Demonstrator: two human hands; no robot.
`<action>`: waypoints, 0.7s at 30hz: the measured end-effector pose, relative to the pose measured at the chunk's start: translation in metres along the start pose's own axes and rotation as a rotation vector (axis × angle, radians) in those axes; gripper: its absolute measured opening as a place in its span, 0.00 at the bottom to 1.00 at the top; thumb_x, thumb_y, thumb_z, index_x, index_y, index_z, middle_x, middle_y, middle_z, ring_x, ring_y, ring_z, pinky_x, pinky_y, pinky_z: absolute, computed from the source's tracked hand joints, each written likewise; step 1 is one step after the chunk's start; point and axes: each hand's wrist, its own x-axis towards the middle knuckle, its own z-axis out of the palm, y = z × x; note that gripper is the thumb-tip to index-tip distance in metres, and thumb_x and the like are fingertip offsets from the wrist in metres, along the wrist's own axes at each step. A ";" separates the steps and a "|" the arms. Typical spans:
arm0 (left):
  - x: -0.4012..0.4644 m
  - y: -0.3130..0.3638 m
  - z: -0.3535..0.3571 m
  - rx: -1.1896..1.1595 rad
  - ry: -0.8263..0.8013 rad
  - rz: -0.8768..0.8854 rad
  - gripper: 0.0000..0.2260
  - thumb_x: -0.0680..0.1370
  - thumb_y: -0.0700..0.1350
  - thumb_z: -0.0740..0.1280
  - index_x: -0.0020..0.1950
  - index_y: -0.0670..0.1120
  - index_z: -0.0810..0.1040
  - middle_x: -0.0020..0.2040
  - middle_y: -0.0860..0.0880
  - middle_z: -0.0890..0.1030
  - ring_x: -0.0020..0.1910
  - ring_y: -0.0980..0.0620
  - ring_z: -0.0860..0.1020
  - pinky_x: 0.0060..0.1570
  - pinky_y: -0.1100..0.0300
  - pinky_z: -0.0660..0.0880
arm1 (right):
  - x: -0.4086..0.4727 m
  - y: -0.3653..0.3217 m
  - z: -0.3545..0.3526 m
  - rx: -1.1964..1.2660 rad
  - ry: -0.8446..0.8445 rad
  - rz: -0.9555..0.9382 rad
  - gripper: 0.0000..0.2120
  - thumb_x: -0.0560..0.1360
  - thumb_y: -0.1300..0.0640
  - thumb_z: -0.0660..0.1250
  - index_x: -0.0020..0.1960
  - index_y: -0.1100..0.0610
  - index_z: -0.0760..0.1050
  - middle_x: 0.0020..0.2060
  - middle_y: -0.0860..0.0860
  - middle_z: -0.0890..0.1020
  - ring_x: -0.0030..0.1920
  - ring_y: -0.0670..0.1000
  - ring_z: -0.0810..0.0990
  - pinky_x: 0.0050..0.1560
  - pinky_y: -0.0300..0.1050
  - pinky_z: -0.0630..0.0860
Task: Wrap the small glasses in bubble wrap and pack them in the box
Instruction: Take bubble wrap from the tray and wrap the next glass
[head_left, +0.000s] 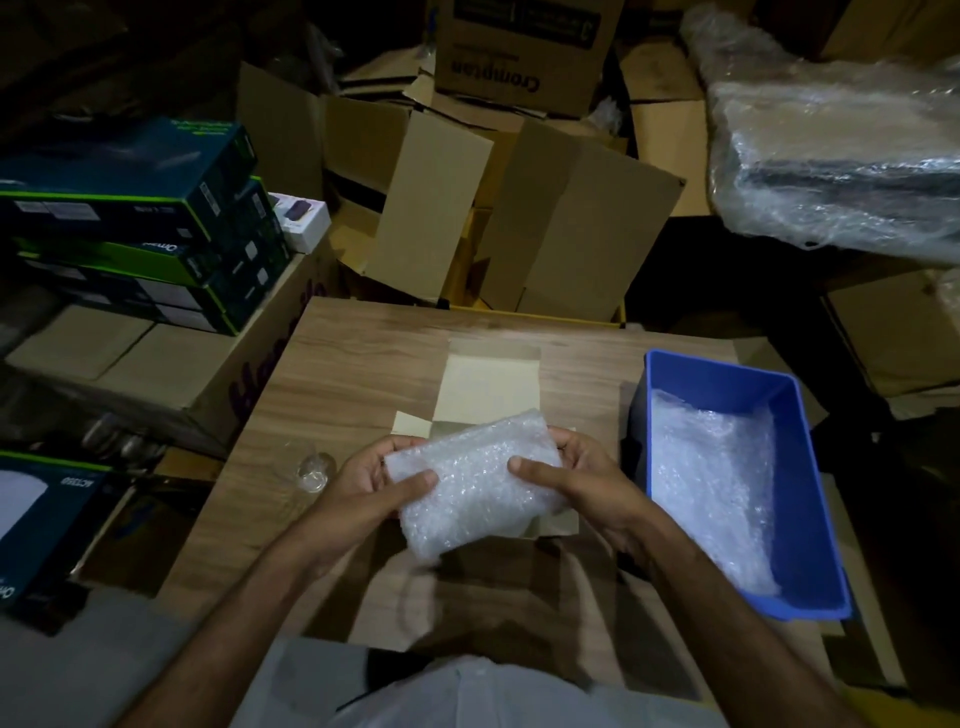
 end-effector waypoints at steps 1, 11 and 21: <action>0.000 0.000 0.001 0.013 0.006 0.015 0.15 0.77 0.35 0.71 0.62 0.40 0.77 0.56 0.42 0.85 0.53 0.46 0.85 0.48 0.55 0.83 | 0.001 0.000 -0.001 0.018 -0.007 0.012 0.23 0.72 0.58 0.78 0.66 0.58 0.78 0.59 0.55 0.85 0.59 0.58 0.84 0.57 0.54 0.82; -0.002 0.006 0.009 0.036 -0.236 -0.131 0.20 0.78 0.36 0.70 0.68 0.41 0.70 0.57 0.40 0.85 0.56 0.41 0.84 0.53 0.51 0.83 | 0.008 0.016 0.014 0.389 0.014 0.036 0.30 0.72 0.57 0.77 0.72 0.56 0.72 0.65 0.58 0.81 0.64 0.61 0.81 0.65 0.63 0.76; 0.003 -0.011 0.018 -0.003 -0.003 0.115 0.27 0.79 0.32 0.68 0.74 0.53 0.71 0.63 0.45 0.80 0.55 0.41 0.84 0.46 0.46 0.84 | -0.002 0.038 0.029 0.084 0.150 -0.109 0.29 0.75 0.68 0.72 0.67 0.51 0.62 0.53 0.60 0.82 0.49 0.57 0.87 0.45 0.50 0.84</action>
